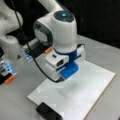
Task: Erasing curve lines
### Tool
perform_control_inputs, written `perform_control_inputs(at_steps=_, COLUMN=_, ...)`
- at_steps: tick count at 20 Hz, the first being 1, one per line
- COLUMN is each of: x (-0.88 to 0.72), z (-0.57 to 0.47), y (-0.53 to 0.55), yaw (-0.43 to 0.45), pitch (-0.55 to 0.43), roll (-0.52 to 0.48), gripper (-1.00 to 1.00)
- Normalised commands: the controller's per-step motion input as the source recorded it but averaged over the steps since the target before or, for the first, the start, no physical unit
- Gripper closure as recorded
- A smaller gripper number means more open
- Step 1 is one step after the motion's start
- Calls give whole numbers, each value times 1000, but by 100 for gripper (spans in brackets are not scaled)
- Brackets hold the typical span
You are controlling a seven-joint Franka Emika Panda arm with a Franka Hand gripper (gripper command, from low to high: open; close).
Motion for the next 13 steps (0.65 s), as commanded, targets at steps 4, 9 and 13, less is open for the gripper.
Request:
perform_control_inputs(at_steps=4, x=-217, z=4, y=258, yaw=29, pitch=-65, roll=-2, gripper=-100)
perform_control_inputs(at_steps=9, x=-241, z=24, y=165, yaw=37, pitch=-92, roll=128, gripper=-100)
perform_control_inputs(at_steps=13, x=-234, z=-55, y=30, yaw=-20, pitch=-26, roll=-8, gripper=-100)
